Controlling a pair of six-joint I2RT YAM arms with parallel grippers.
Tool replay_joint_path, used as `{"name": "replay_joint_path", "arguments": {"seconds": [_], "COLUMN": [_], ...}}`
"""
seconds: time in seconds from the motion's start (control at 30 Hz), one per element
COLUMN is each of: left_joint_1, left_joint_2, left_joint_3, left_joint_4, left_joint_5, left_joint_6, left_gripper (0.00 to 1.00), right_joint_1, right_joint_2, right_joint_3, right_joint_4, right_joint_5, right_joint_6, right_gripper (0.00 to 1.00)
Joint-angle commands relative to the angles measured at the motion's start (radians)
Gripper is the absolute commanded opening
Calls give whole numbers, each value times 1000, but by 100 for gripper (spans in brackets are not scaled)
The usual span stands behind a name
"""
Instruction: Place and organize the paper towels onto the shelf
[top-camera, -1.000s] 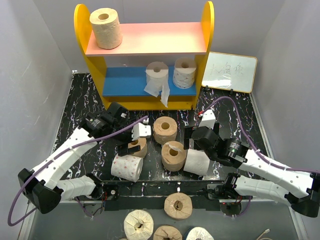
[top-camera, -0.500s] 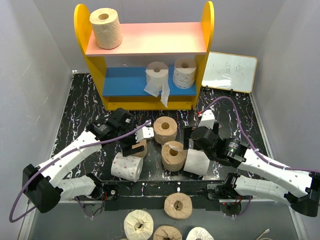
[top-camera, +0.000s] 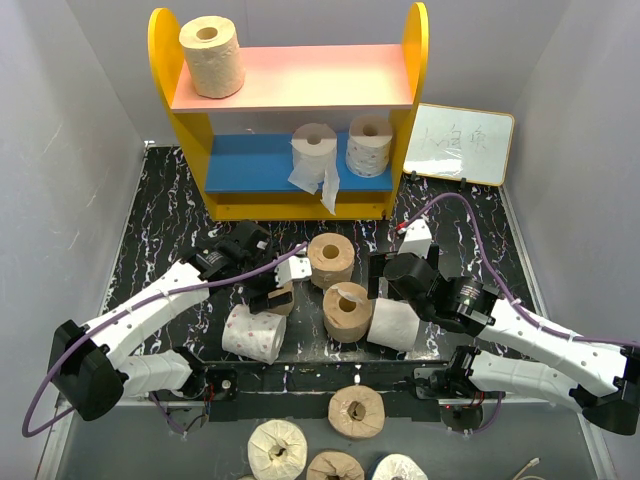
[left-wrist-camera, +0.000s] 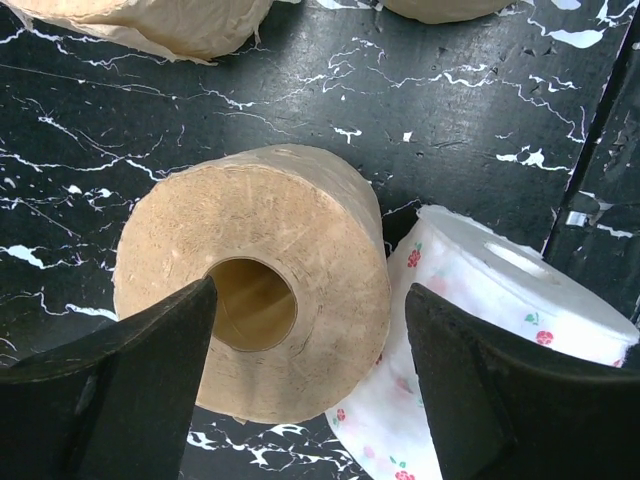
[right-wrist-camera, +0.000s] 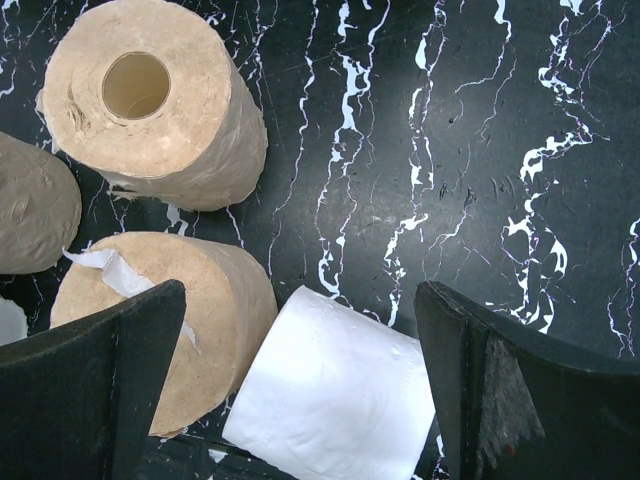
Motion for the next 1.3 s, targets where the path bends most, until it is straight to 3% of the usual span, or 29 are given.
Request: {"name": "replay_joint_path", "arguments": {"seconds": [0.0,0.33,0.77,0.9,0.93,1.0,1.17,1.27], "left_joint_1": [-4,-10,-10,-10,-11,-13,-24,-29], "left_joint_2": [-2,7,32,42,44,48,126,174], "left_joint_3": [-16,-40,1,18,31,69,296,501], "left_joint_4": [17,34,20,0,-13,-41,-215,-402], "left_joint_5": [11,-12,-19,-2,4,3,-88,-138], "left_joint_6": [-4,-3,-20,-22,-19,-13,-4,115], "left_gripper": [73,70,52,33,26,0,0,0], "right_joint_1": [1,1,1,0,1,1,1,1], "right_joint_2": [-15,-29,-28,-30,-29,-28,-25,-25], "right_joint_3": [5,4,3,3,3,4,3,3], "right_joint_4": [29,31,31,32,33,33,33,32], "right_joint_5": [32,31,30,29,28,28,28,30], "right_joint_6": [15,17,17,17,18,18,15,15], "right_gripper": [98,98,98,98,98,98,98,98]}}
